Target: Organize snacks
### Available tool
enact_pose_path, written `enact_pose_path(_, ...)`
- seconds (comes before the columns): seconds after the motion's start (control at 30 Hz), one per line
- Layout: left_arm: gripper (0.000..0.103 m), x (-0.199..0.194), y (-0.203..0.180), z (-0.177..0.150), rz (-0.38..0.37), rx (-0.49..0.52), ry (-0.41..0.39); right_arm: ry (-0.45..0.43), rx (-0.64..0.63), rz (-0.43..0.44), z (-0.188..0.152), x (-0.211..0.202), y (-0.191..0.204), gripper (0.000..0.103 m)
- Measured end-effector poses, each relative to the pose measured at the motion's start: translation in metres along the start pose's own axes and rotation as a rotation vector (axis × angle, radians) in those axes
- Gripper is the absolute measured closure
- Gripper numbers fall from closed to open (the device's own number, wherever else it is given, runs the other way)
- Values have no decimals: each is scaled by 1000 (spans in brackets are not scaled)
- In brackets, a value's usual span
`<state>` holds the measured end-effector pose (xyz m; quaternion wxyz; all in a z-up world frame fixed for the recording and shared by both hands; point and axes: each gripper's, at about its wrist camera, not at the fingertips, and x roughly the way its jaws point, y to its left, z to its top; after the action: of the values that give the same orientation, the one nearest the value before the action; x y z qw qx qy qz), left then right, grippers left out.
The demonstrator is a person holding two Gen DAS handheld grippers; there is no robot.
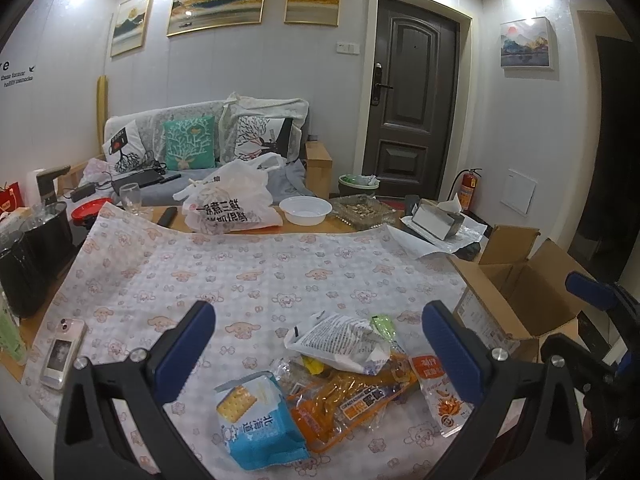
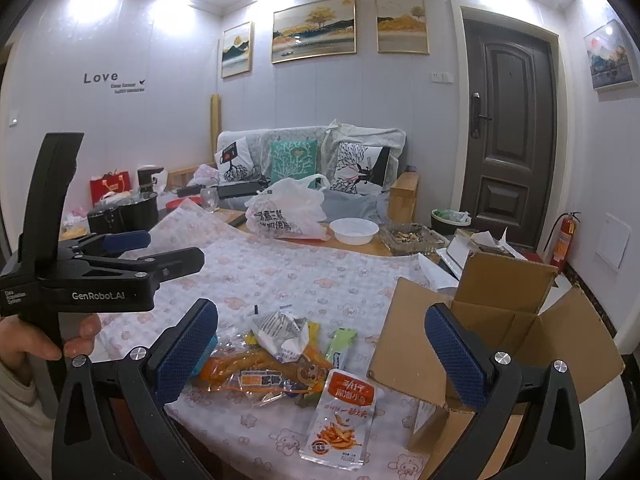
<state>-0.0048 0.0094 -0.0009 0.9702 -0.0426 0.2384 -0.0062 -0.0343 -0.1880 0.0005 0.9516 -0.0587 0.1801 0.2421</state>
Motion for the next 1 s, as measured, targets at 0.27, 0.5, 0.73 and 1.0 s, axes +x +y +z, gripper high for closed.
enact_pose_path(0.27,1,-6,-3,-3,-10,8,-8,11,19,-17,-5,-4,-3,0)
enact_pose_path(0.5,1,-8,-5,-4,-20,12,-9,21,29,-35,-5,-5,-6,0)
enact_pose_path(0.73,1,-7,-6,-4,-21,14,-2,26,31,-30,-5,-5,-6,0)
enact_pose_path(1.0,1,-8,-5,-4,-30,15,-2,31,32,-29,-5,-3,-5,0)
